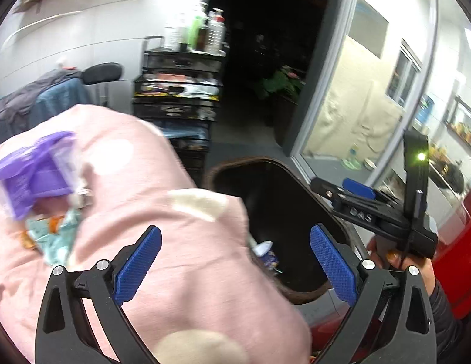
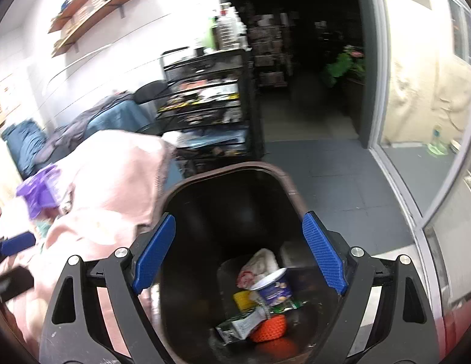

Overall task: Collect trash
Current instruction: 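Move both tools back over the trash on the bedspread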

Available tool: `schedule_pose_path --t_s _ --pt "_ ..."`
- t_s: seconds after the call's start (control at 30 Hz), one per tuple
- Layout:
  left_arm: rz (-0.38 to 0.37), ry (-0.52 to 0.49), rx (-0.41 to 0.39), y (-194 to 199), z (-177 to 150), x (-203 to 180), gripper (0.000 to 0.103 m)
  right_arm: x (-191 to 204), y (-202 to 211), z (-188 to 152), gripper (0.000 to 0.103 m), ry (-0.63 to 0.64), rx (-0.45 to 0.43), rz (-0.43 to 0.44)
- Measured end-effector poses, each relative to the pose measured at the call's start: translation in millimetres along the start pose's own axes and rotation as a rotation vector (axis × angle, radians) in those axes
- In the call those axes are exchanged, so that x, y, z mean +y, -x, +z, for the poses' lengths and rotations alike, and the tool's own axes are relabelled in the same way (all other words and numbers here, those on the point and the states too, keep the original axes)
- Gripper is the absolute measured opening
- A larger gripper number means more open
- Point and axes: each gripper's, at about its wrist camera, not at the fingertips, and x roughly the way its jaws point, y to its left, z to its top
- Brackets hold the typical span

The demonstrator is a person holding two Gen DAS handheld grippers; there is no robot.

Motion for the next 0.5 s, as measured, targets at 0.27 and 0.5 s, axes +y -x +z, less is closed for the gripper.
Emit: schedule_pose_path --t_s 0.27,0.5 --pt "0.103 0.076 -0.013 27.8 -11.0 52.4 0.097 57.5 -5.9 -2.9 0.085 0.087 0.045 0.118" --pt "0.191 0.169 -0.028 54.1 -24.9 102.7 0.097 115.1 -10.4 -5.8 0.085 0.197 0.077 0.219"
